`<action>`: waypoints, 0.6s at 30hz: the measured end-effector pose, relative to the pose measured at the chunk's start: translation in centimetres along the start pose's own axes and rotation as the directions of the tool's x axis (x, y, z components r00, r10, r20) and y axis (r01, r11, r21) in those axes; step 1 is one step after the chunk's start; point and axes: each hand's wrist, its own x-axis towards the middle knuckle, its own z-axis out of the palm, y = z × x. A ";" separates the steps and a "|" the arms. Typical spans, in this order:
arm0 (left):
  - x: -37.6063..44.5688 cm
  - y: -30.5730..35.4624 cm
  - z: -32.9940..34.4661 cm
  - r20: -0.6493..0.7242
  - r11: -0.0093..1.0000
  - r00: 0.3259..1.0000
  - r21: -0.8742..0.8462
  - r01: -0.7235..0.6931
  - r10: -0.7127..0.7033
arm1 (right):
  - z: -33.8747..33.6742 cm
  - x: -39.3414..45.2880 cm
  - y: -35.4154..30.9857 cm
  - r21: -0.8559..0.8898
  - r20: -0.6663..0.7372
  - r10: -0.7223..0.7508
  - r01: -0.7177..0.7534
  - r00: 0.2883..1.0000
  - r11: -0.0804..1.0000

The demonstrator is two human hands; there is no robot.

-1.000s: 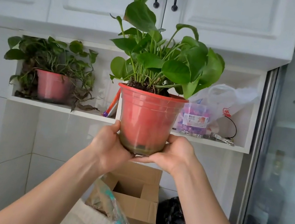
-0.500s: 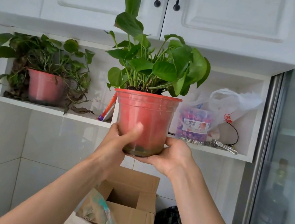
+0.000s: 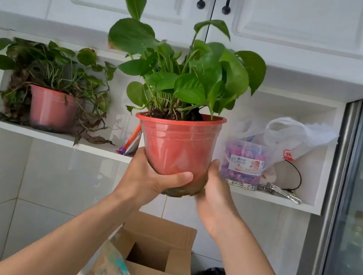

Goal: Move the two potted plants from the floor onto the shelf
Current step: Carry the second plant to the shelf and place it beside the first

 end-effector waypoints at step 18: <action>7.2 -2.8 2.0 0.140 0.995 0.990 0.090 -0.031 0.018 | -3.2 5.7 -1.6 -0.400 0.093 -0.314 0.324 0.945 0.857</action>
